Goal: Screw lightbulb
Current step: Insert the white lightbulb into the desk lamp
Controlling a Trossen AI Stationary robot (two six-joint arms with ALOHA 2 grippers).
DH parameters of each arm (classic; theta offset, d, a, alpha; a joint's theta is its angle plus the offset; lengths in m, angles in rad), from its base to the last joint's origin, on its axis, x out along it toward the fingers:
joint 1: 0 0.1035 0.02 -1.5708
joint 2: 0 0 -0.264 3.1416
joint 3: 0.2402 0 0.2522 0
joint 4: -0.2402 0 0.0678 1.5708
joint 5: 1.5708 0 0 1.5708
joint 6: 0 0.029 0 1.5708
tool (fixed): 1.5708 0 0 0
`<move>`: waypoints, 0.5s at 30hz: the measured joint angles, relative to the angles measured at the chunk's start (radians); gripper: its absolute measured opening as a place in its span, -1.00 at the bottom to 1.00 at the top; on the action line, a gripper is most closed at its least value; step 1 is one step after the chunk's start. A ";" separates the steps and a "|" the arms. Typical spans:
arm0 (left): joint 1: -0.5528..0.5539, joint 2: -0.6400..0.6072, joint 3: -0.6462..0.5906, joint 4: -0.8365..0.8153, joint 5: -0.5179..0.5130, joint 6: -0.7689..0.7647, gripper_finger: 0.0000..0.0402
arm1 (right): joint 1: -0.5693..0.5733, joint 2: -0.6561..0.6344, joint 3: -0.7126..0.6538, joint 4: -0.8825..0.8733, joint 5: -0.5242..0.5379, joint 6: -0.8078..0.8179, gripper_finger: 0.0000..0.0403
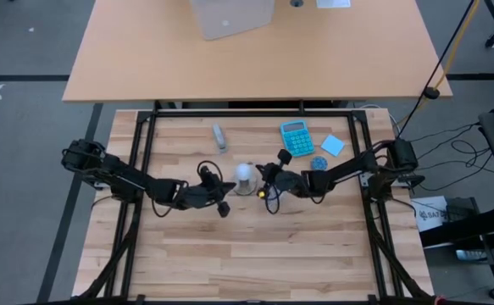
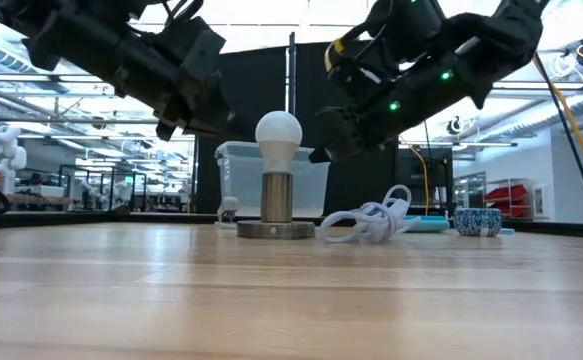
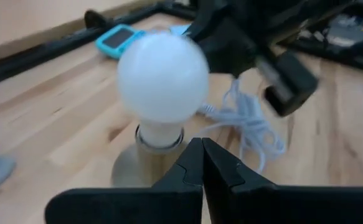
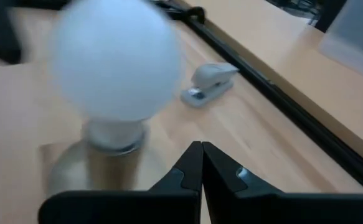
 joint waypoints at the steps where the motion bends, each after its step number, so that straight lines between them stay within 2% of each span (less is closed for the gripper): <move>1: 0.001 0.000 0.000 0.019 0.000 0.011 -1.00 | -0.010 0.000 0.000 0.016 -0.009 -0.008 -1.00; 8: 0.050 0.000 0.000 0.088 0.003 0.081 -1.00 | -0.043 -0.001 0.000 0.127 -0.106 -0.034 -1.00; 15: 0.087 0.000 0.000 0.079 0.039 0.083 -1.00 | -0.044 -0.002 0.001 0.154 -0.113 -0.064 -1.00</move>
